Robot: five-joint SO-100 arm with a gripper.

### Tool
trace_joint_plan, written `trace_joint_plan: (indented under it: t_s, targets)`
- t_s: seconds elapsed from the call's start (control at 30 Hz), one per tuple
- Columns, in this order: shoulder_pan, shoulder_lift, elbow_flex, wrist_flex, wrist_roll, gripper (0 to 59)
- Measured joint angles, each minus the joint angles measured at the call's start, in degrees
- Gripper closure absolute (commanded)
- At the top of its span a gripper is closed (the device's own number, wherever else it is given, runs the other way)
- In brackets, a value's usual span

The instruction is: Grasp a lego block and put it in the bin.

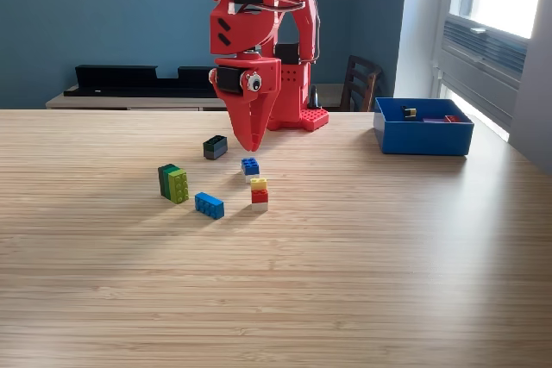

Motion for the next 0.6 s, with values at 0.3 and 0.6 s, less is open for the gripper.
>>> trace_joint_plan:
  t_s: [0.3,0.6]
  targets:
    - [0.0,0.0,0.0,0.0,0.0,58.5]
    - [0.0,0.1,3.4,0.0,2.2,58.5]
